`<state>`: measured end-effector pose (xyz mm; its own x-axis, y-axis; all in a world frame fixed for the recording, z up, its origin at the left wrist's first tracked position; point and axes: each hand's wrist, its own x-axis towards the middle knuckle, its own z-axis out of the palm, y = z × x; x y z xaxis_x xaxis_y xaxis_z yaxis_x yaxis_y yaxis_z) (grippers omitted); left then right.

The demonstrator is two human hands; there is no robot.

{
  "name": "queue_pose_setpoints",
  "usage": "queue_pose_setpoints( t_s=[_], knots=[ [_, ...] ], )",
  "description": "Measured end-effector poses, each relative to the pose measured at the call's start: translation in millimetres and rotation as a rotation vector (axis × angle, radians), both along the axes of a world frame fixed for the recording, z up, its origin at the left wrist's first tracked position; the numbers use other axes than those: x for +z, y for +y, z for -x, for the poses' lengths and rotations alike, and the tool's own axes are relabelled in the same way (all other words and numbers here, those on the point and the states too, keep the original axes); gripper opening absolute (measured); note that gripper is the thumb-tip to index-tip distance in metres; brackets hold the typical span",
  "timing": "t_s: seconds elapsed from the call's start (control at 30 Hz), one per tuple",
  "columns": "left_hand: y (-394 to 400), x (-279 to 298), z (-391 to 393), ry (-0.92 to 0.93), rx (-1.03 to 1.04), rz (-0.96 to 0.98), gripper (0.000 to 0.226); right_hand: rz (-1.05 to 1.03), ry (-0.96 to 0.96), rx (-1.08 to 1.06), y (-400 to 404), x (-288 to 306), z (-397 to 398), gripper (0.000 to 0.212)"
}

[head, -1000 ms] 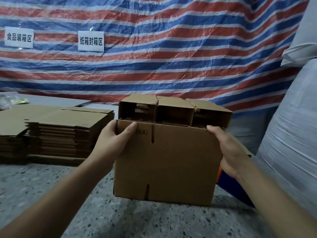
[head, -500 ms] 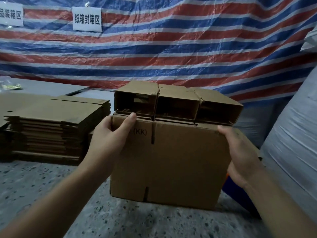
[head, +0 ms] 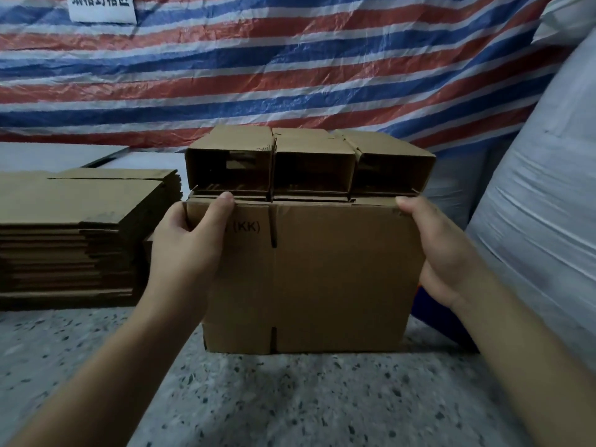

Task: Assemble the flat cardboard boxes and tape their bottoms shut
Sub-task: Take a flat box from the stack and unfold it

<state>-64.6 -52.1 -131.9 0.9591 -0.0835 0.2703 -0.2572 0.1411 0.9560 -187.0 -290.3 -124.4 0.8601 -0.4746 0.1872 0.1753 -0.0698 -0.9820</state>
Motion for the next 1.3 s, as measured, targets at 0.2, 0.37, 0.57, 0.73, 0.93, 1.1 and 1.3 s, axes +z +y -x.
queue_pose_setpoints(
  t_s=[0.2,0.37,0.57,0.73,0.93,1.1,1.3],
  knots=[
    [3.8,5.3,1.2,0.009,-0.043,-0.036,0.022,0.031,0.015,-0.069,13.2,3.0,11.5,0.041],
    [3.5,11.5,8.5,0.03,-0.018,-0.105,0.022,0.031,0.013,-0.075,17.5,7.3,14.6,0.045],
    [-7.4,4.6,30.2,0.063,0.056,-0.075,0.069,0.057,-0.021,-0.012,14.3,1.6,10.0,0.04],
    [-11.4,9.7,33.4,0.09,0.097,-0.086,0.074,-0.187,-0.107,0.237,-6.9,-0.6,10.3,0.052],
    [-4.5,16.6,28.8,0.149,0.018,-0.152,0.06,-0.218,0.022,0.406,-11.7,6.3,11.6,0.046],
    [3.3,28.5,33.5,0.191,-0.244,-0.2,0.023,-0.166,-0.01,0.299,1.0,13.3,17.4,0.05],
    [5.0,27.4,40.4,0.297,-0.506,-0.088,0.034,-0.124,-0.018,0.157,26.5,-9.6,14.1,0.065]
  ],
)
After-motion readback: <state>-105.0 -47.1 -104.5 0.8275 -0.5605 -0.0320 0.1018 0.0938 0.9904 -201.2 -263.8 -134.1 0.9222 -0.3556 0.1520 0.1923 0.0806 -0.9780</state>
